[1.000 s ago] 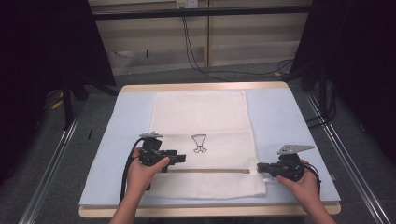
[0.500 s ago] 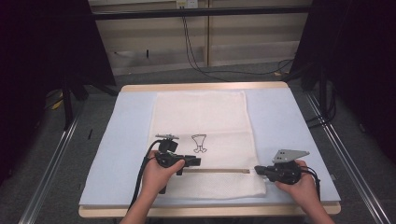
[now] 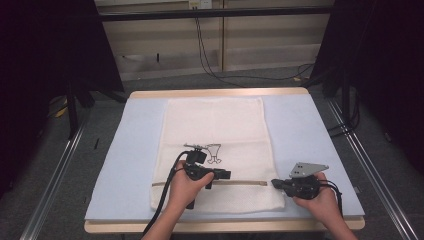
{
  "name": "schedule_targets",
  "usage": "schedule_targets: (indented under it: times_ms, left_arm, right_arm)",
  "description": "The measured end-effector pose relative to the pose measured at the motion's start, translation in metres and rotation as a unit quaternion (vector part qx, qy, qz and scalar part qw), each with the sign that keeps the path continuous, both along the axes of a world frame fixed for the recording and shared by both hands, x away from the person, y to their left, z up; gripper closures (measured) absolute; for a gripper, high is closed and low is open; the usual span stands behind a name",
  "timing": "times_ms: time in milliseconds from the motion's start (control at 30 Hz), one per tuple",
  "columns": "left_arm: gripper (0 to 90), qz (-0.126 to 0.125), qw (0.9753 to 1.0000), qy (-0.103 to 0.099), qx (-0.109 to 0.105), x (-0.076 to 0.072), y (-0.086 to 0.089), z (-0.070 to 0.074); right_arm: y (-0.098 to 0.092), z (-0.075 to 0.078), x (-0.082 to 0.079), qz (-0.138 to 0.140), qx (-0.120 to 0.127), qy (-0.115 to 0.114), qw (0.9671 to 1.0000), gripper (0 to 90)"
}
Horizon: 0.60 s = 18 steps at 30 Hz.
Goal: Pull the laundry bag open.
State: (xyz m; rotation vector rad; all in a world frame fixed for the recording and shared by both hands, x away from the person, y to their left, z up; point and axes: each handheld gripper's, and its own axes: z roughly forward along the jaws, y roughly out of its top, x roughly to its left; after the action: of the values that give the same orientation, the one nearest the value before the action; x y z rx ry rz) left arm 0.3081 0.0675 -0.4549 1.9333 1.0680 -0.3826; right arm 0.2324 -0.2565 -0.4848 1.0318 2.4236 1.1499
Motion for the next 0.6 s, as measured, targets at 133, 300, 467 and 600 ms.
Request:
schedule_targets:
  times_ms: [133, 300, 467, 600]
  left_arm:
    - [63.7, -0.005, 0.9998, -0.003, 0.016, -0.003, -0.014, 0.0]
    - [63.1, -0.012, 0.9996, 0.003, 0.027, -0.004, -0.029, -0.002]
    - [63.2, -0.015, 0.9991, 0.008, 0.037, -0.003, -0.04, -0.005]
    - [62.3, -0.022, 0.9989, 0.011, 0.04, -0.002, -0.047, -0.006]
  right_arm:
    - [0.0, 0.0, 0.0, 0.0, -0.002, -0.001, 1.0, 90.0]
    - [0.001, 0.0, -0.001, -0.002, -0.003, -0.001, 1.0, 90.0]
    - [0.001, 0.0, -0.001, -0.004, -0.005, -0.002, 1.0, 90.0]
    - [0.001, 0.0, -0.001, -0.003, -0.003, -0.001, 1.0, 90.0]
